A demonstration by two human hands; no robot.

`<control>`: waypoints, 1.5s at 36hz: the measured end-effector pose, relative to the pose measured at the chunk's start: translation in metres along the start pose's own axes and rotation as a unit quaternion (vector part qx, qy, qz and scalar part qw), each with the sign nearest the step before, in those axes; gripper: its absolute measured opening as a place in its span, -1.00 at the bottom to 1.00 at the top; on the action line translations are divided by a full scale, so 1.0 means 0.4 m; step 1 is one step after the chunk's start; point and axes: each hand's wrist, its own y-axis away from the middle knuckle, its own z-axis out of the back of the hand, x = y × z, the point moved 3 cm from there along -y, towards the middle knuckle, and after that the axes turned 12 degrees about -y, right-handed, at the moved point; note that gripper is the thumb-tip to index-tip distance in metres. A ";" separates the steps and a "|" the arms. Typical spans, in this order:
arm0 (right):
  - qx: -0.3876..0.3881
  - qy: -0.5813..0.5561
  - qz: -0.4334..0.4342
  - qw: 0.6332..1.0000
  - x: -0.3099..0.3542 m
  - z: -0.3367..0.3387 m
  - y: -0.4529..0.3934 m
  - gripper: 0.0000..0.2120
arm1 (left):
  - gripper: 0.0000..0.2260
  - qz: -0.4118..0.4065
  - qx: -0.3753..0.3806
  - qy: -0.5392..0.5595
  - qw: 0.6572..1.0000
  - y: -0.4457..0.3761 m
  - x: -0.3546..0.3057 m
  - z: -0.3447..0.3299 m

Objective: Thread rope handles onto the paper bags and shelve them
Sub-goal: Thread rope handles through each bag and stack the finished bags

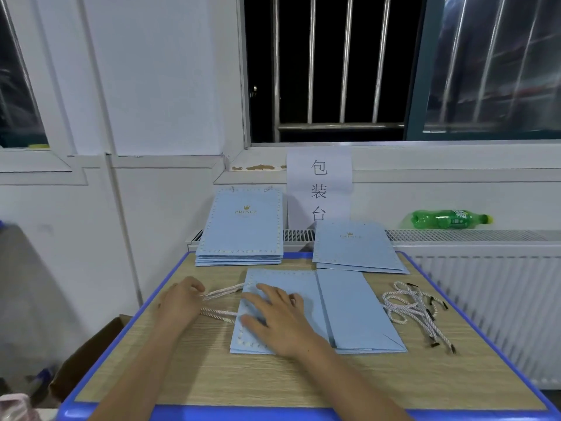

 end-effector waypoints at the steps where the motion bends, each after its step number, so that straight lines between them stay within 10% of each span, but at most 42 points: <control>1: 0.014 0.007 -0.006 1.000 0.000 -0.003 -0.001 -0.52 | -0.72 0.010 -0.009 0.014 1.000 0.000 0.002 0.001; 11: 0.049 0.029 -0.024 0.998 -0.004 -0.011 -0.008 -0.46 | -0.56 -0.114 -0.100 0.091 0.984 0.075 -0.079 0.041; 17: 0.028 0.040 -0.008 0.999 0.005 -0.012 -0.003 -0.39 | -0.44 -0.318 0.092 -0.017 0.943 0.128 -0.193 -0.041; 25: 0.083 0.040 0.025 0.995 0.018 -0.022 0.004 -0.44 | -0.55 -0.260 0.197 -0.092 0.941 0.083 -0.177 -0.093; 54: 0.130 0.088 0.006 0.988 0.038 -0.018 0.018 -0.06 | -0.43 -0.233 0.208 -0.194 0.930 0.076 -0.184 -0.098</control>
